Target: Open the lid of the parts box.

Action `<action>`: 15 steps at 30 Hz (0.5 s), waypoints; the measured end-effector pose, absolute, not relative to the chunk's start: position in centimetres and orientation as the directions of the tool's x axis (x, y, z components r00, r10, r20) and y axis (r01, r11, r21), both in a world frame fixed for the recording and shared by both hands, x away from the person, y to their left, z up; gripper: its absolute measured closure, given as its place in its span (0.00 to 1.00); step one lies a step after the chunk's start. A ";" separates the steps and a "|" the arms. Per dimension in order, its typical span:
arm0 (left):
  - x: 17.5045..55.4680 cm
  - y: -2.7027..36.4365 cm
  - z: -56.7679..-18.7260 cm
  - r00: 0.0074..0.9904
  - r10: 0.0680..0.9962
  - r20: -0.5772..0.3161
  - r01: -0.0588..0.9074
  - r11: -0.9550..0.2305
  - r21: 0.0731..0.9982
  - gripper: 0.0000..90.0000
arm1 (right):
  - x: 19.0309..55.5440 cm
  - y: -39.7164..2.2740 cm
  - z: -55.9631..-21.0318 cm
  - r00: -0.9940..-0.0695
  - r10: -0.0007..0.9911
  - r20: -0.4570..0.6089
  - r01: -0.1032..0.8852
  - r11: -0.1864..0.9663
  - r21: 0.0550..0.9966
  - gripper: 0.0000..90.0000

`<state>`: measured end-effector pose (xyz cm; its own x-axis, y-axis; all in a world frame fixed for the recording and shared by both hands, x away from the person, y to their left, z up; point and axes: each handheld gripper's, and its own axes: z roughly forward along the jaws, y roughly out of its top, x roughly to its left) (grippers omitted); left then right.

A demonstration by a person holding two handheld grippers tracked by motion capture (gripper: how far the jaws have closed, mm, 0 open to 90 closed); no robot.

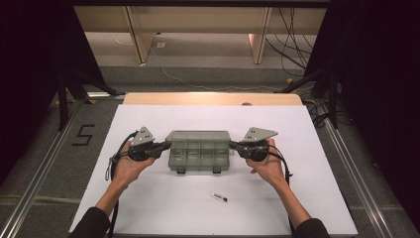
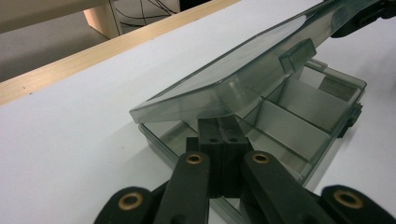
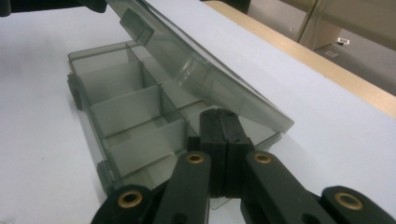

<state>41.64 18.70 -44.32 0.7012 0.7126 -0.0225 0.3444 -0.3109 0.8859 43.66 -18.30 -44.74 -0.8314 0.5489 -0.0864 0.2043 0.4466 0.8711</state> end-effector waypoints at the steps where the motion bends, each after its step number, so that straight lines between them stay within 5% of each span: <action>1: 41.6 18.7 -44.3 0.701 0.713 -0.023 0.344 -0.311 0.886 1.00 | 43.8 -18.3 -44.7 -0.831 0.549 -0.091 0.198 0.445 0.873 1.00; 15: 41.9 18.8 -43.9 0.698 0.716 -0.016 0.341 -0.314 0.886 1.00 | 43.4 -18.8 -44.5 -0.829 0.550 -0.100 0.209 0.471 0.857 0.98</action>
<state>41.90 18.77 -43.94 0.6983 0.7156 -0.0158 0.3413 -0.3135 0.8861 43.44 -18.84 -44.54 -0.8294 0.5496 -0.1001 0.2087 0.4710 0.8571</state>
